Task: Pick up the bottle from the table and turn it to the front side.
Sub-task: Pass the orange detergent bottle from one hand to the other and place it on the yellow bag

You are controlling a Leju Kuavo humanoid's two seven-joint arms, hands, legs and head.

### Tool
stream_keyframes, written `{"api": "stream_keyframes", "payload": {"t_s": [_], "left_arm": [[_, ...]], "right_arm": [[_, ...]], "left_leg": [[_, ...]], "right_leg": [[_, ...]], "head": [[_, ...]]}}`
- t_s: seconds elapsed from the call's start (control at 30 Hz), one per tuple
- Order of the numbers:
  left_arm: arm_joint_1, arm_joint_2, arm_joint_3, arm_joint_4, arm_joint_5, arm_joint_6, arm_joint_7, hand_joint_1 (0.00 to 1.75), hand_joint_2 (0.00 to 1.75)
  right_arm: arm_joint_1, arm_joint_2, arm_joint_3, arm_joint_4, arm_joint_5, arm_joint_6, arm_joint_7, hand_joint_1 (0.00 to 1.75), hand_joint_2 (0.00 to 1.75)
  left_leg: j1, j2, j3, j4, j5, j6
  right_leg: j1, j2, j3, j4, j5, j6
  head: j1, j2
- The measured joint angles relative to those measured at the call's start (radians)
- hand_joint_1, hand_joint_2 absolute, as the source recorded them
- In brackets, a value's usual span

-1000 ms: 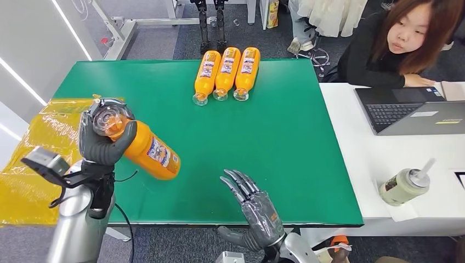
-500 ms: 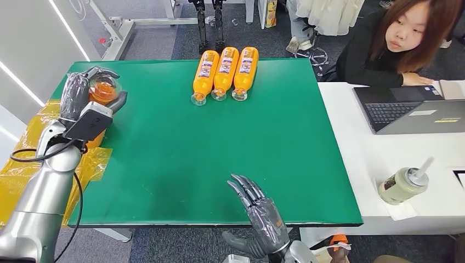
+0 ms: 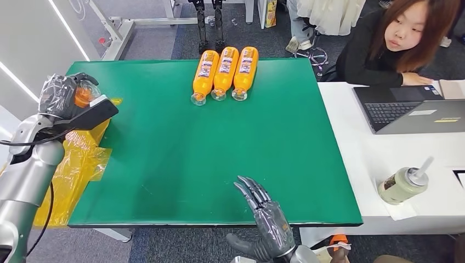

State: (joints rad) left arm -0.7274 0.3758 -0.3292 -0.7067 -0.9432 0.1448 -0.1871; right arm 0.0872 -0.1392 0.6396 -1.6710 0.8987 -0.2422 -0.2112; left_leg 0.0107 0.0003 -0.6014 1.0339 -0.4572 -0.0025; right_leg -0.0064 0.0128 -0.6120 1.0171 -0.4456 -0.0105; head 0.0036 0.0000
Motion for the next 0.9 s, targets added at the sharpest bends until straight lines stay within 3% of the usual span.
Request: {"api": "stream_keyframes", "payload": {"t_s": [0.17,0.23,0.37,0.47,0.9], "left_arm": [[0.046,0.002,-0.001,0.069,-0.015,0.034,0.014,1.74,1.75],[0.072,0.002,-0.001,0.096,-0.021,0.035,0.017,1.65,1.75],[0.116,0.002,0.000,0.144,-0.026,0.034,0.012,0.29,1.75],[0.137,0.002,0.000,0.169,-0.024,0.035,0.008,0.02,1.75],[0.182,0.007,0.017,0.188,-0.016,0.036,-0.009,0.00,1.75]], "right_arm": [[-0.004,0.000,-0.009,0.010,-0.028,0.001,-0.019,0.00,1.75],[-0.011,0.000,-0.011,0.015,-0.041,0.005,-0.024,0.00,1.75],[-0.031,0.000,-0.014,0.029,-0.064,0.018,-0.034,0.00,1.75],[-0.049,0.000,-0.015,0.041,-0.078,0.025,-0.041,0.00,1.75],[-0.107,-0.002,-0.015,0.092,-0.133,0.033,-0.067,0.00,1.75]], "left_leg": [[0.000,0.000,0.000,0.000,0.000,0.000],[0.000,0.000,-0.001,0.000,0.000,0.000],[0.000,0.000,-0.001,0.000,0.000,0.000],[0.000,0.000,-0.001,0.000,0.000,0.000],[0.000,0.000,-0.001,0.000,0.000,0.000]], "right_leg": [[0.000,0.000,0.000,0.000,0.000,0.000],[0.000,0.001,-0.001,0.000,0.000,0.000],[0.000,0.001,-0.001,0.000,0.000,0.000],[0.000,0.000,-0.001,0.000,0.000,0.000],[0.000,0.000,-0.001,0.000,0.000,0.000]], "head": [[0.000,0.000],[0.000,0.000],[0.000,0.000],[0.000,0.000],[0.000,0.000]]}}
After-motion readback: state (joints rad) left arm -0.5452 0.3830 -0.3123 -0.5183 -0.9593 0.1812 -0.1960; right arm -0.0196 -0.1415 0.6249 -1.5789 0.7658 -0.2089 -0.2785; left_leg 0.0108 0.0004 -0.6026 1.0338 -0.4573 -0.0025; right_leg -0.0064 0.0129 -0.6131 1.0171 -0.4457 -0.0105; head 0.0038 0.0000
